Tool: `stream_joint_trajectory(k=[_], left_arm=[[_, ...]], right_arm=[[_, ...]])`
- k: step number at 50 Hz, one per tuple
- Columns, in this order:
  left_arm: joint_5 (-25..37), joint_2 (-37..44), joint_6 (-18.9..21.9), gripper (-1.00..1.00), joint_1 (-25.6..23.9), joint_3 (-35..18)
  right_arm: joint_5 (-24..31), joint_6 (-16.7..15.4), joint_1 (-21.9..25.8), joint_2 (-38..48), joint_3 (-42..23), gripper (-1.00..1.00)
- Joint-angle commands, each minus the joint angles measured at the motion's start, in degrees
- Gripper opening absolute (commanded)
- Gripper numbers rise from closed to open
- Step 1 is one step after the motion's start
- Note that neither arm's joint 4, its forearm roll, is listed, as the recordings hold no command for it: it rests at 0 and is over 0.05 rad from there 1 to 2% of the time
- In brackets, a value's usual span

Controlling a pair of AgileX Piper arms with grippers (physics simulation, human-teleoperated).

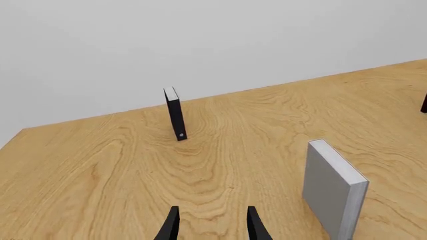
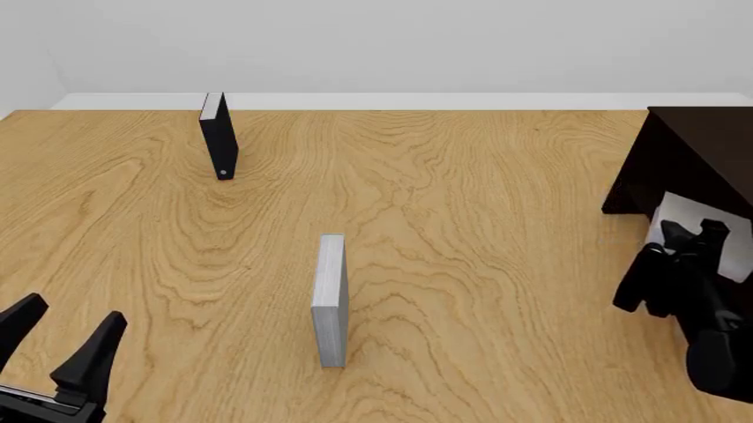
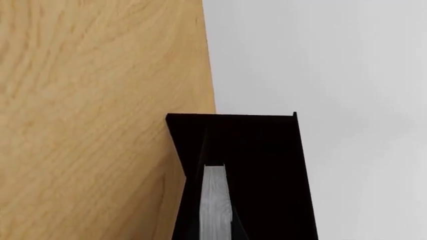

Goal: Pick up the book on the right and place it on the cabinet shelf.

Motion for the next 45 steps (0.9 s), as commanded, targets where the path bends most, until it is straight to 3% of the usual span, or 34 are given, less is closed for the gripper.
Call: stream_joint_trajectory(k=[1, 15, 16, 45], left_arm=[[0.2, -0.1, -0.1, 1.0, 0.1, 0.0], [0.2, -0.1, -0.3, 1.0, 0.2, 0.0], [0.3, -0.2, -0.3, 1.0, 0.2, 0.0], [-0.7, 1.0, -0.4, 1.0, 0.1, 0.0]], right_arm=[[0.0, 2.2, 0.2, 1.8, -0.1, -1.0], [0.0, 3.4, 0.8, 2.4, 0.5, -1.0], [0.0, 3.4, 0.9, 2.5, 0.5, 1.0], [0.0, 4.1, 1.7, 3.1, 0.7, 1.0]])
